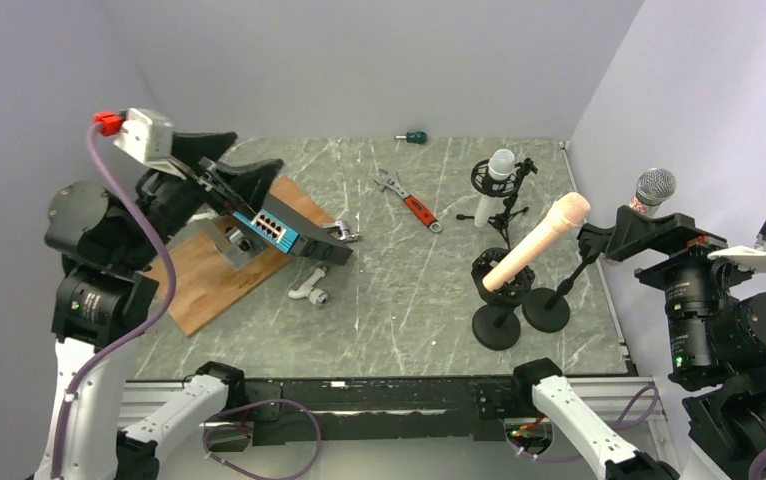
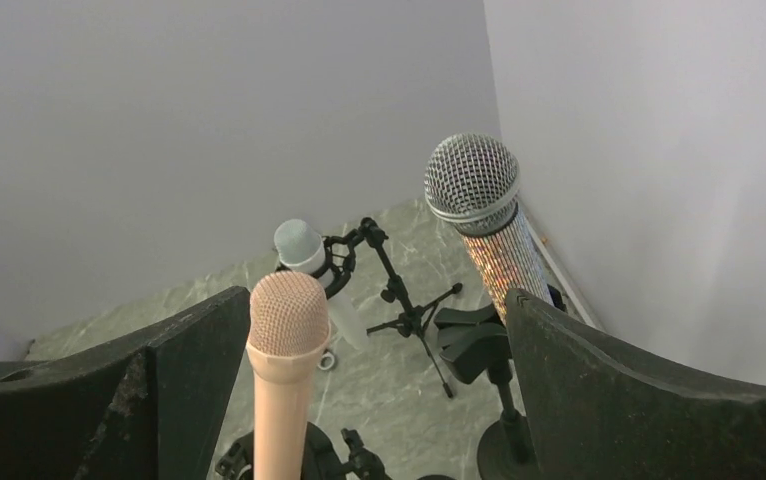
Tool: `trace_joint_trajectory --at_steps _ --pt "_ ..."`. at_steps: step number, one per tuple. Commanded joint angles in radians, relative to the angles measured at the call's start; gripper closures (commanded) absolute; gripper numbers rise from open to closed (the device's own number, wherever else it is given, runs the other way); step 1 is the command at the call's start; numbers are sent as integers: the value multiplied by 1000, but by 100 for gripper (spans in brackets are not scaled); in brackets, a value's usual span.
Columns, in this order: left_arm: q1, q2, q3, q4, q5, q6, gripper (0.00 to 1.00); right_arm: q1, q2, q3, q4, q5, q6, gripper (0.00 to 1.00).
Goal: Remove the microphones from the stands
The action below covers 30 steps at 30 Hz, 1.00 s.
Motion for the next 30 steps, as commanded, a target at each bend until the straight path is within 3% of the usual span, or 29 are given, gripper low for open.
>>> trace_joint_trajectory --at_steps 1,6,16,22,30 --pt "-98 7 -75 89 60 -39 1 -7 -55 -27 -31 -5 -6 0" --pt "-219 51 -129 153 94 -56 1 -6 -140 -98 5 -98 -30 0" --pt "-575 217 -105 227 -1 -4 1 -6 -183 -149 -9 -166 18 0" --pt "-776 400 16 216 -76 44 1 -6 -230 -149 25 -180 14 0" --pt "-869 674 239 164 -83 34 1 -7 -249 -139 22 -216 -3 0"
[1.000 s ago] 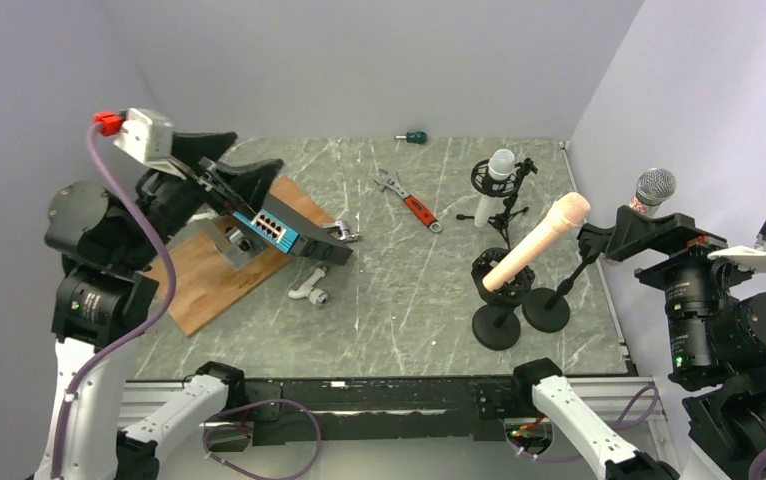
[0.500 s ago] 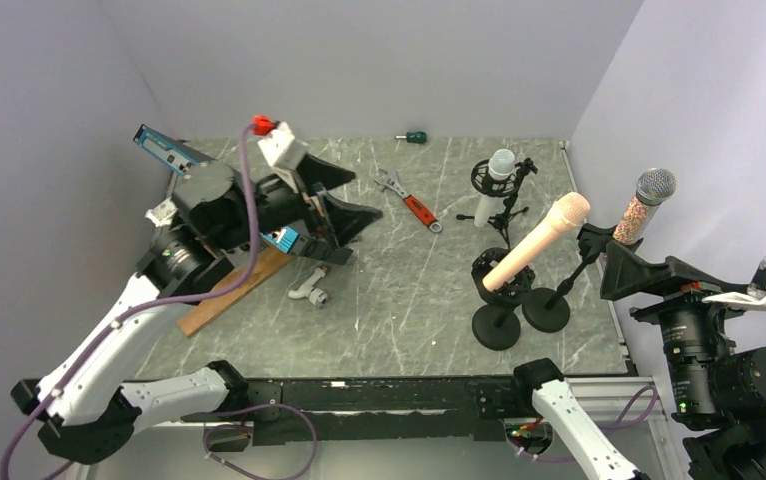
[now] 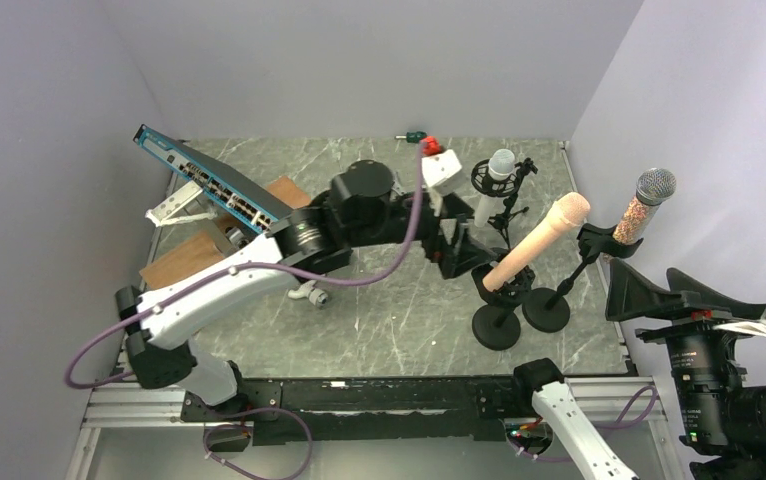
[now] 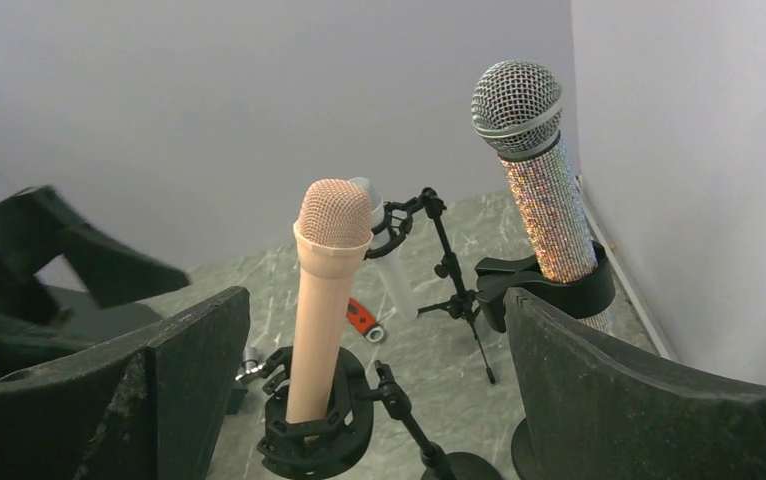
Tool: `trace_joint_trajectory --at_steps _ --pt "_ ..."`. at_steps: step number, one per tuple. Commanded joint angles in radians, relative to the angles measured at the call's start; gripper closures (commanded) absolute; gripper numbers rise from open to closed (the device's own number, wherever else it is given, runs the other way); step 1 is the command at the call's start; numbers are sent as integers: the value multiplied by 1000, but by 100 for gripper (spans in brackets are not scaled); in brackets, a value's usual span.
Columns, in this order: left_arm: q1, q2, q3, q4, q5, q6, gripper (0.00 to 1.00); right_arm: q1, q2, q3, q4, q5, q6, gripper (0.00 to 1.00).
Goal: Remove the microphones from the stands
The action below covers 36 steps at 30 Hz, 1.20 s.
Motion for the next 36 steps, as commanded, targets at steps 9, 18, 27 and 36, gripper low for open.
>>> trace_joint_trajectory --at_steps 9,18,27,36 --pt "-37 335 342 -60 73 -15 1 -5 -33 11 12 -71 -30 0" --pt "-38 436 393 -46 117 -68 14 -3 -40 -6 4 -76 -19 0" --pt "-38 481 441 -40 154 -96 42 -3 -61 -55 28 -81 -4 0" --pt "-39 482 533 -115 164 -61 79 -4 -66 -55 24 -44 -23 0"
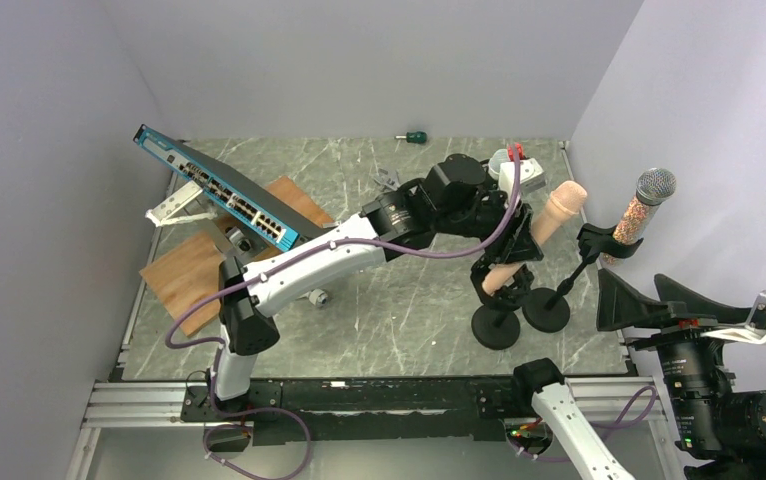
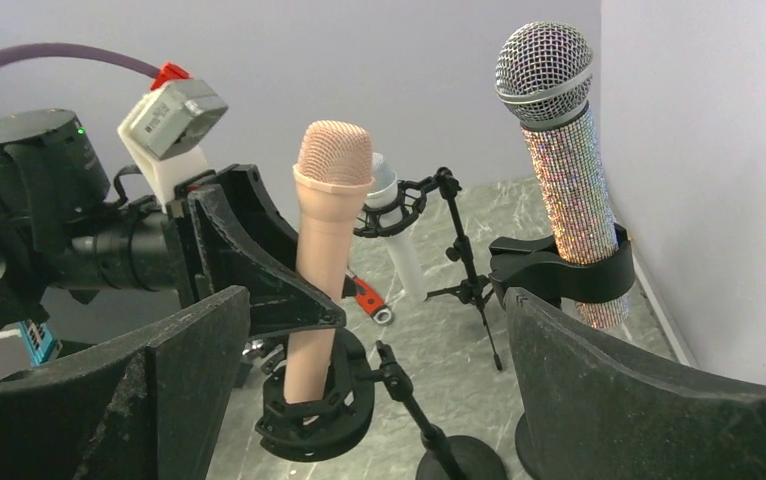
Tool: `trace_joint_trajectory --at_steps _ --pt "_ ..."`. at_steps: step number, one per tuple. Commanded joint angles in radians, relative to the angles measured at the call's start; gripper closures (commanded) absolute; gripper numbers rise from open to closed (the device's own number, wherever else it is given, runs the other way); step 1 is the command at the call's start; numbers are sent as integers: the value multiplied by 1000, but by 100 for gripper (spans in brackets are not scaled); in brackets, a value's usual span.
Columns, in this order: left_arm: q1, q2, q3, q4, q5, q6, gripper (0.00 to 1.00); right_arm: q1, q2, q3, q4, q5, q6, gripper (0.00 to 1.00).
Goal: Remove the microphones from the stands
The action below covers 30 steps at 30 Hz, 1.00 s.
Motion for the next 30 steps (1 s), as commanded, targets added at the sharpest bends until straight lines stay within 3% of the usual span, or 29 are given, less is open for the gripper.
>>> trace_joint_trajectory --at_steps 1,8,15,22,28,30 --pt "-6 -21 99 -17 18 22 80 -6 -12 9 26 25 -18 0" --pt "-6 -50 251 -100 65 93 86 -5 -11 5 47 22 -19 0" --pt "-5 -208 187 -103 41 176 95 -5 -19 -14 53 35 -12 0" --pt "0 -366 54 -241 -215 248 100 -6 -10 -47 80 3 -2 0" --pt "4 -457 -128 -319 -446 200 100 -5 -13 -92 112 -8 3 0" --pt "5 -475 -193 -339 -557 121 100 -5 -12 -105 119 -11 4 0"
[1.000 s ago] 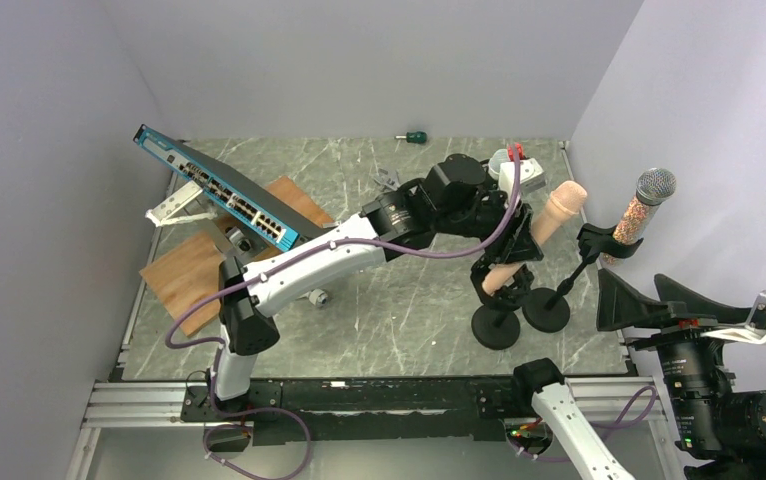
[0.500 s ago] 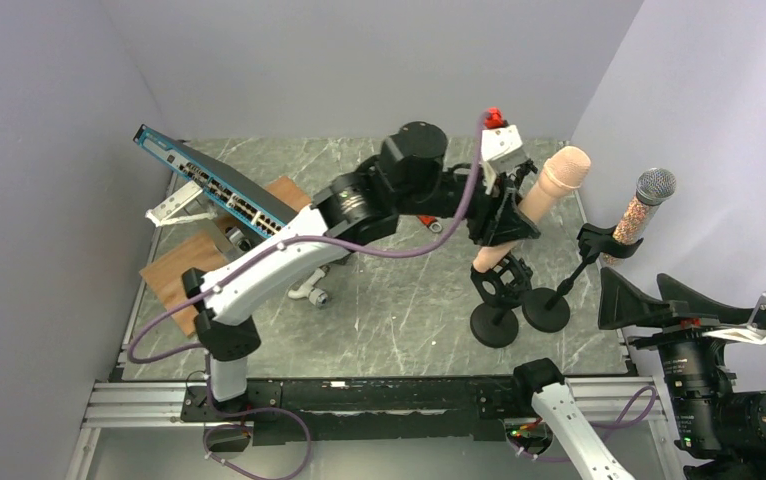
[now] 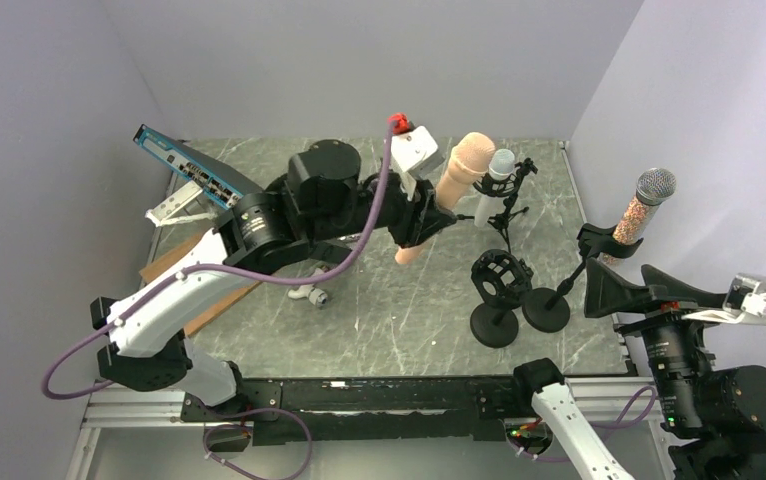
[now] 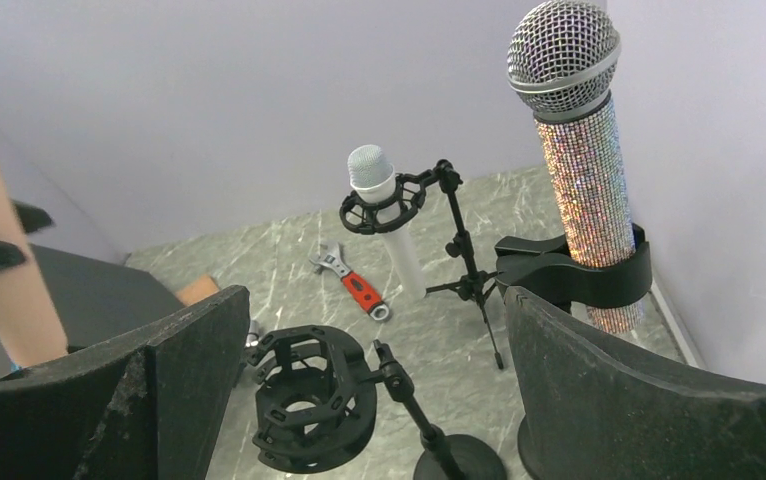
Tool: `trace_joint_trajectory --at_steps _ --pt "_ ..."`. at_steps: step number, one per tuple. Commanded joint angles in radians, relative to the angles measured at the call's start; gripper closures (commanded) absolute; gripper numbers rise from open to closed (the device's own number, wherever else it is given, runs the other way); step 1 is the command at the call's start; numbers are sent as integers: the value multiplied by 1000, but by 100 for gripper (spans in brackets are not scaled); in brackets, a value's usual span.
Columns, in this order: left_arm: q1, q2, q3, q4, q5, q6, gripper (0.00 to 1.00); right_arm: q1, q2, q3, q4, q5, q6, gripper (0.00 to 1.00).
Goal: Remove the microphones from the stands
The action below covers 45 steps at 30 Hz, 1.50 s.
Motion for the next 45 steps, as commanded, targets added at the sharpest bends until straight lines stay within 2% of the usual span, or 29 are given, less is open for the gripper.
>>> trace_joint_trajectory --at_steps 1,3,5,8,12,16,18,23,27,43,45 --pt "3 -19 -141 -78 -297 -143 100 -5 -6 -28 63 -20 2 0" --pt "3 -41 -229 -83 -373 -290 100 -4 -2 -39 71 -18 -1 0" --pt "3 -55 -311 -87 -383 -407 100 -5 4 -44 81 -18 -5 0" --pt "-1 -40 -378 -126 -390 -500 100 -5 15 -47 89 -20 -12 0" --pt "-4 -3 -443 -227 -496 -637 100 -5 26 -47 87 -19 -16 0" --pt "-4 33 -576 -221 -512 -791 100 -5 11 -72 94 -15 -5 0" --pt "-5 65 -637 -170 -522 -805 100 -5 5 -85 93 -17 1 0" --pt "-4 211 -671 -200 -639 -886 100 -5 15 -75 70 -23 8 0" --pt "-5 321 -664 -234 -630 -945 100 -5 21 -74 74 -20 -2 0" --pt "40 322 -806 -193 -563 -1070 100 -5 17 -113 82 -31 25 0" --pt "48 320 -820 -190 -555 -1078 97 -5 14 -116 84 -28 24 0"
